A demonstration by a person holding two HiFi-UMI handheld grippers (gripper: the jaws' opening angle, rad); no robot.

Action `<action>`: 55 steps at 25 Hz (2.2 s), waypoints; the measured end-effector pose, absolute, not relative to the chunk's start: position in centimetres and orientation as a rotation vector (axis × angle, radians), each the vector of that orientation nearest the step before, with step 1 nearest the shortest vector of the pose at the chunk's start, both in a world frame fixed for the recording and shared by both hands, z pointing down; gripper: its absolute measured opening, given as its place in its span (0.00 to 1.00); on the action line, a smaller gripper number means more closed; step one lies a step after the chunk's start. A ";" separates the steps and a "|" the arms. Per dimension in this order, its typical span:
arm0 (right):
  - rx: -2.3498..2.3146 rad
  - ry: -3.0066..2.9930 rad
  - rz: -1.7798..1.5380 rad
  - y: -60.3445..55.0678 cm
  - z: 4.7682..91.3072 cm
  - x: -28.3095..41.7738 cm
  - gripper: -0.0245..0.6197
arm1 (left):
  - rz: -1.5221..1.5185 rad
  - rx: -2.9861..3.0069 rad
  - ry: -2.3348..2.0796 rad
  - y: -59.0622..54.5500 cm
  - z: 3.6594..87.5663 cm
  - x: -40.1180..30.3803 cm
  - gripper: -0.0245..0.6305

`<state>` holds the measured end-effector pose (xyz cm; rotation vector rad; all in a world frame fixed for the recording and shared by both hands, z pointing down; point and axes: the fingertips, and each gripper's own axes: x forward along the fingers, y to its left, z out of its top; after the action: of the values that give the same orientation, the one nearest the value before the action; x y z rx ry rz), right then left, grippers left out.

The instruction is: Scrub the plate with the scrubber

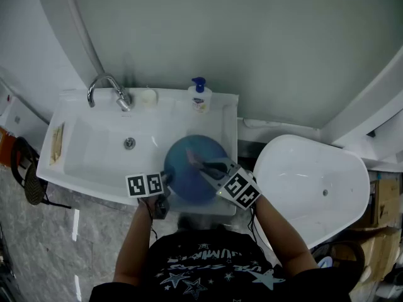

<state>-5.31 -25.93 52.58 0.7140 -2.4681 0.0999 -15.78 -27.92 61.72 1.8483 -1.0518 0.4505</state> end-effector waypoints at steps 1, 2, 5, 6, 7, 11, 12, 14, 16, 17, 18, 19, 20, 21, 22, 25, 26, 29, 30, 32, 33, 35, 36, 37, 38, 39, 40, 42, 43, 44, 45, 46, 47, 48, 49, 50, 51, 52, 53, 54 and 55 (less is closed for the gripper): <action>0.715 -2.466 0.102 -26.1 52.7 -5.4 0.16 | 0.482 1.867 -1.052 -28.0 61.8 -15.7 0.14; 0.715 -2.463 0.102 -26.2 52.8 -5.4 0.16 | 0.516 1.885 -1.053 -28.1 61.9 -15.7 0.14; 0.724 -2.457 0.106 -26.6 53.0 -5.5 0.16 | 0.607 1.932 -1.047 -28.3 62.4 -15.6 0.14; 0.728 -2.456 0.109 -26.7 53.0 -5.5 0.16 | 0.619 1.938 -1.042 -28.4 62.5 -15.6 0.14; 0.732 -2.454 0.112 -26.9 53.1 -5.5 0.16 | 0.625 1.940 -1.036 -28.6 62.6 -15.6 0.14; 0.742 -2.439 0.131 -27.3 53.5 -5.1 0.16 | 0.690 1.966 -1.012 -28.8 63.1 -15.5 0.14; 0.744 -2.436 0.135 -27.3 53.6 -5.1 0.16 | 0.718 1.979 -1.010 -28.8 63.2 -15.4 0.14; 0.746 -2.431 0.145 -27.3 53.9 -5.0 0.16 | 0.772 2.002 -1.006 -28.7 63.6 -15.3 0.14; 0.747 -2.426 0.152 -27.2 54.1 -5.0 0.16 | 0.805 2.008 -0.999 -28.6 64.1 -15.2 0.15; 0.748 -2.426 0.155 -27.2 54.3 -5.0 0.16 | 0.804 2.006 -0.994 -28.6 64.2 -15.2 0.15; 0.749 -2.426 0.159 -27.3 54.3 -5.0 0.16 | 0.793 2.002 -0.989 -28.6 64.3 -15.2 0.15; 0.751 -2.427 0.163 -27.3 54.4 -5.0 0.16 | 0.780 2.000 -0.985 -28.7 64.3 -15.2 0.15; 0.752 -2.427 0.166 -27.3 54.4 -4.9 0.16 | 0.773 2.001 -0.981 -28.7 64.2 -15.1 0.15; 0.753 -2.427 0.168 -27.3 54.4 -4.9 0.16 | 0.771 2.007 -0.979 -28.6 64.2 -15.1 0.15; 0.752 -2.426 0.169 -27.2 54.4 -4.9 0.16 | 0.773 2.016 -0.976 -28.6 64.2 -15.0 0.16; 0.753 -2.427 0.170 -27.1 54.5 -4.8 0.16 | 0.775 2.045 -0.962 -28.3 64.1 -14.7 0.21; 0.754 -2.427 0.170 -27.1 54.4 -4.8 0.16 | 0.771 2.053 -0.957 -28.2 64.0 -14.5 0.24; 0.757 -2.428 0.169 -27.0 54.4 -4.7 0.16 | 0.754 2.069 -0.947 -28.0 63.9 -14.1 0.31; 0.758 -2.428 0.168 -27.0 54.4 -4.7 0.16 | 0.749 2.072 -0.948 -28.0 63.8 -14.1 0.33; 0.760 -2.428 0.167 -26.9 54.3 -4.6 0.16 | 0.734 2.075 -0.965 -28.1 63.7 -14.2 0.37; 0.762 -2.428 0.166 -26.8 54.3 -4.5 0.16 | 0.723 2.076 -0.981 -28.2 63.5 -14.3 0.39; 0.764 -2.429 0.162 -26.8 54.2 -4.4 0.16 | 0.697 2.076 -1.018 -28.5 63.2 -14.8 0.43; 0.764 -2.430 0.160 -26.7 54.2 -4.4 0.16 | 0.684 2.076 -1.035 -28.6 63.0 -15.1 0.44; 0.764 -2.432 0.159 -26.6 54.1 -4.3 0.16 | 0.672 2.076 -1.053 -28.7 62.7 -15.4 0.44; 0.764 -2.434 0.160 -26.5 54.1 -4.3 0.16 | 0.658 2.076 -1.073 -28.7 62.4 -15.7 0.45; 0.766 -2.436 0.160 -26.4 54.0 -4.2 0.16 | 0.643 2.077 -1.096 -28.8 62.0 -16.0 0.45; 0.769 -2.438 0.160 -26.3 53.9 -4.2 0.16 | 0.625 2.079 -1.126 -28.8 61.5 -16.3 0.45; 0.773 -2.447 0.159 -26.2 53.7 -4.1 0.16 | 0.578 2.085 -1.196 -29.0 60.3 -17.1 0.45; 0.776 -2.452 0.157 -26.2 53.6 -4.1 0.16 | 0.553 2.089 -1.224 -29.0 59.8 -17.4 0.45; 0.781 -2.458 0.156 -26.3 53.4 -4.0 0.16 | 0.531 2.093 -1.245 -29.0 59.3 -17.5 0.45; 0.787 -2.465 0.155 -26.3 53.3 -4.0 0.16 | 0.512 2.097 -1.262 -28.9 58.7 -17.6 0.45; 0.794 -2.473 0.153 -26.3 53.1 -4.0 0.16 | 0.500 2.100 -1.281 -28.7 58.2 -17.7 0.45; 0.799 -2.480 0.151 -26.3 52.9 -3.9 0.16 | 0.491 2.102 -1.303 -28.5 57.7 -17.9 0.45; 0.802 -2.488 0.150 -26.2 52.7 -3.9 0.16 | 0.481 2.103 -1.324 -28.2 57.2 -18.0 0.45; 0.803 -2.496 0.151 -26.0 52.5 -3.9 0.16 | 0.469 2.107 -1.341 -27.9 56.8 -18.0 0.45; 0.801 -2.504 0.153 -25.8 52.4 -3.9 0.16 | 0.454 2.111 -1.351 -27.6 56.3 -17.9 0.45; 0.797 -2.514 0.160 -25.6 52.2 -3.9 0.16 | 0.436 2.115 -1.356 -27.2 56.0 -17.7 0.45; 0.792 -2.525 0.171 -25.3 52.1 -3.9 0.16 | 0.421 2.117 -1.356 -26.9 55.7 -17.5 0.45; 0.788 -2.537 0.182 -25.1 51.9 -3.9 0.16 | 0.411 2.118 -1.358 -26.6 55.4 -17.2 0.45; 0.786 -2.546 0.187 -25.0 51.9 -3.8 0.16 | 0.405 2.117 -1.361 -26.3 55.3 -17.0 0.45; 0.785 -2.551 0.184 -24.8 51.8 -3.6 0.16 | 0.396 2.115 -1.366 -26.0 55.1 -16.8 0.45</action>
<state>-3.58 -24.83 51.83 0.7852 -2.5514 0.1844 -16.79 -25.97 55.08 2.1152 -1.3659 0.3964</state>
